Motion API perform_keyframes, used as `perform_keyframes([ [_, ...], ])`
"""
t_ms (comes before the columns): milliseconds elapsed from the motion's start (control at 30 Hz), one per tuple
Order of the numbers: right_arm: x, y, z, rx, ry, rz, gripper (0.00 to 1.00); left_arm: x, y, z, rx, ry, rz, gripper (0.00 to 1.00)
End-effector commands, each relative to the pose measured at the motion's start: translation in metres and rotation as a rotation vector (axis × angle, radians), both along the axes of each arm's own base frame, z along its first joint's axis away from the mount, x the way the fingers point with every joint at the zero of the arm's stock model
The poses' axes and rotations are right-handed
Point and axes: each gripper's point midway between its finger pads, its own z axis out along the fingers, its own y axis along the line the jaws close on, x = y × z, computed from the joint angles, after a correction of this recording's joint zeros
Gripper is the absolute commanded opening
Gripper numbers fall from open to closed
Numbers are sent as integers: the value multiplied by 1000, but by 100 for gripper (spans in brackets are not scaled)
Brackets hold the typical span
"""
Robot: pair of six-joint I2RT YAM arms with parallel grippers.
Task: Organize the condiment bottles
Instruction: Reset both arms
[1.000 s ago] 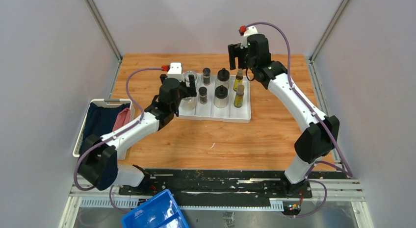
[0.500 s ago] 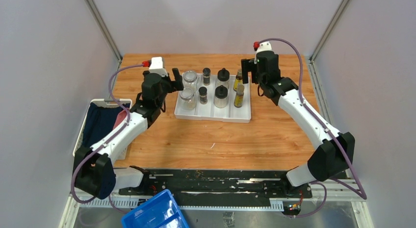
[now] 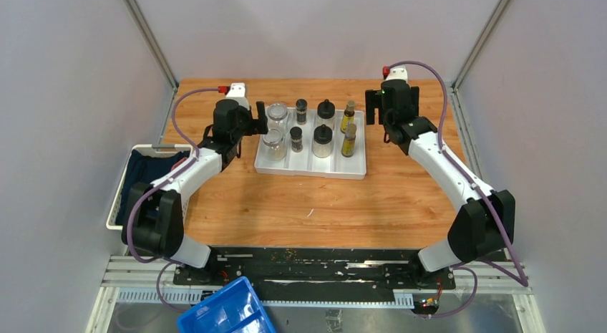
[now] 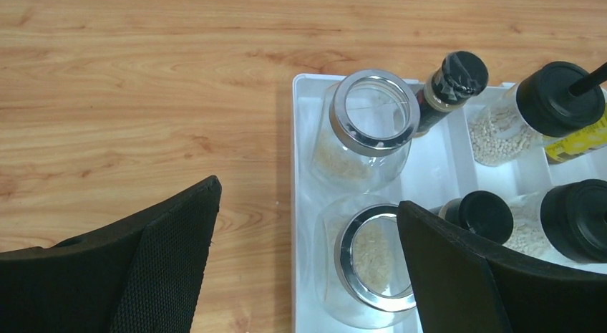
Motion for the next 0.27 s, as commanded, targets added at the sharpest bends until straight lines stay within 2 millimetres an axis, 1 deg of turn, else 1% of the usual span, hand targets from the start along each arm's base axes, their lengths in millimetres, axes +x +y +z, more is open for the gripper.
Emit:
perform_keyframes([
  [0, 10, -26, -23, -6, 16, -78, 100, 5, 1, 6, 20, -31, -18, 100],
  [133, 16, -30, -44, 28, 36, -78, 98, 4, 11, -1, 39, -21, 31, 100],
  [233, 22, -30, -57, 61, 40, -77, 100, 2, 16, -4, 38, -26, 59, 100],
])
